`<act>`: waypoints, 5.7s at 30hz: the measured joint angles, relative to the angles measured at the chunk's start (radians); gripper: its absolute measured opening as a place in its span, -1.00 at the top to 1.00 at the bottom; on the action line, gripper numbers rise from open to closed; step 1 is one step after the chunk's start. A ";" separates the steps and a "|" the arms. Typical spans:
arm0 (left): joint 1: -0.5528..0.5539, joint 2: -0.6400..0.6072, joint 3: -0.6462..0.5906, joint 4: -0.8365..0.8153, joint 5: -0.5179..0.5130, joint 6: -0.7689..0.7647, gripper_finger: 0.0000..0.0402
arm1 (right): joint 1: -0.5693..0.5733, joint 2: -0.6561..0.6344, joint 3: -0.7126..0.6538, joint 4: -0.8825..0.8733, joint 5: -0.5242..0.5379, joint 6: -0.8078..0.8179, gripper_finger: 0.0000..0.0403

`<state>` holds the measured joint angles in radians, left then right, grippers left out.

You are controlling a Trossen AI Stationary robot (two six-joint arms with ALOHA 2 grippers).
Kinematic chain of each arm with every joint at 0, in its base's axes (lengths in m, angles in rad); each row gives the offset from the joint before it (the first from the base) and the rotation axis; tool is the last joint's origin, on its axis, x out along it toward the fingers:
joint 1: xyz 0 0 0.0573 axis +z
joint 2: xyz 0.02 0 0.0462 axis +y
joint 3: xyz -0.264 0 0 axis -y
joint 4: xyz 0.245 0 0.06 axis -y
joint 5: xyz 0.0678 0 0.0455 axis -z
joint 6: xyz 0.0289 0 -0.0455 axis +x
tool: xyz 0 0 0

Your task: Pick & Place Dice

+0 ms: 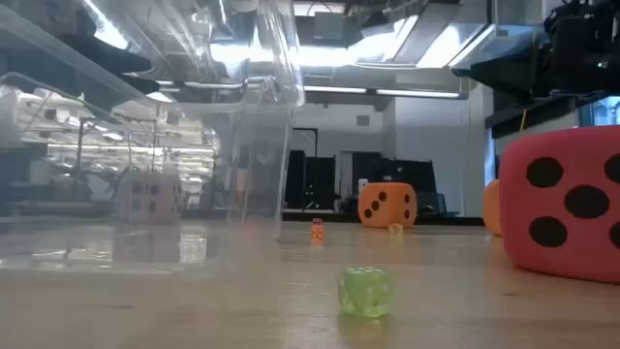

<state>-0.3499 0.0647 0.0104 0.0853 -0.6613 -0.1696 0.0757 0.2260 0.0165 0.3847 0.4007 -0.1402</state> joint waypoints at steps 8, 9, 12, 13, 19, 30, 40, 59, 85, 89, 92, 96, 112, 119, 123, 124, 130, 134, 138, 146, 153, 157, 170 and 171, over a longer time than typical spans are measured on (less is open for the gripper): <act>0.000 0.000 0.000 0.000 0.000 0.000 -0.11 | 0.000 0.000 0.000 0.000 0.001 0.000 0.53; 0.000 0.000 0.000 0.000 0.000 0.000 -0.11 | 0.000 0.000 0.000 0.000 0.001 0.000 0.53; 0.000 0.000 0.000 0.000 0.000 0.000 -0.11 | 0.000 0.000 0.000 0.000 0.001 0.000 0.53; 0.000 0.000 0.000 0.000 0.000 0.000 -0.11 | 0.000 0.000 0.000 0.000 0.003 0.000 0.53; 0.000 0.000 0.000 0.000 0.000 0.000 -0.11 | 0.000 0.000 0.000 0.000 0.003 0.000 0.53; 0.000 0.000 0.000 0.000 0.000 0.000 -0.11 | 0.000 0.000 0.000 0.000 0.003 0.000 0.53; 0.000 0.000 0.000 0.000 0.000 0.000 -0.11 | 0.000 0.000 0.000 0.000 0.003 0.000 0.53; 0.000 0.000 0.000 0.000 0.000 0.000 -0.11 | -0.005 0.000 0.000 0.000 0.007 -0.061 0.53; 0.000 0.000 0.000 0.150 -0.083 -0.156 -0.11 | -0.005 0.000 0.000 0.032 0.038 0.691 0.54; 0.000 0.000 0.000 0.267 -0.057 -0.170 -0.11 | -0.005 0.000 0.000 0.035 0.030 0.783 0.54; 0.000 0.000 0.000 0.323 -0.051 -0.131 -0.11 | -0.006 0.000 0.000 0.075 0.065 0.837 0.54; 0.000 0.000 0.001 0.401 -0.084 -0.128 -0.11 | -0.006 0.000 0.000 0.109 0.103 0.892 0.54; 0.000 0.029 0.044 0.427 -0.108 -0.238 -0.11 | -0.009 0.019 0.092 0.095 0.055 0.612 0.40; 0.000 0.128 0.126 0.429 -0.105 -0.219 -0.11 | -0.009 0.050 0.317 -0.147 0.131 0.358 -0.04; 0.000 0.214 0.189 0.427 -0.084 -0.192 -0.11 | -0.009 0.084 0.462 -0.324 0.132 0.290 -0.20; 0.000 0.243 0.209 0.427 -0.079 -0.185 -0.11 | -0.008 0.098 0.500 -0.369 0.120 0.277 -0.22; 0.000 0.424 0.363 0.375 -0.018 -0.070 -0.11 | -0.008 0.204 0.723 -0.741 0.093 0.211 -0.23; 0.000 0.496 0.494 0.148 -0.037 -0.045 -0.11 | -0.008 0.289 0.859 -1.008 0.038 0.273 -0.21; 0.000 0.558 0.598 -0.082 -0.033 -0.078 -0.11 | -0.008 0.368 0.947 -1.208 -0.017 0.338 -0.21; 0.000 0.595 0.666 -0.112 -0.059 -0.022 -0.11 | -0.008 0.477 0.982 -1.303 -0.056 0.374 -0.32; 0.001 0.587 0.673 -0.136 -0.054 -0.030 -0.13 | -0.008 0.596 0.982 -1.363 -0.150 0.321 -0.52; 0.015 0.588 0.673 -0.181 -0.077 -0.082 -0.20 | -0.008 0.686 0.982 -1.365 -0.151 0.170 -0.62; 0.137 0.585 0.673 -0.195 0.034 -0.078 -0.45 | -0.008 0.867 0.982 -1.539 -0.181 0.157 -0.64; 0.145 0.585 0.673 -0.195 0.034 -0.077 -0.45 | -0.008 0.871 0.982 -1.548 -0.180 0.164 -0.64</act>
<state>-0.2049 0.6495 0.6838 -0.1097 -0.6275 -0.2465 0.0673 1.0967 0.9985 -1.1629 0.2202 0.0235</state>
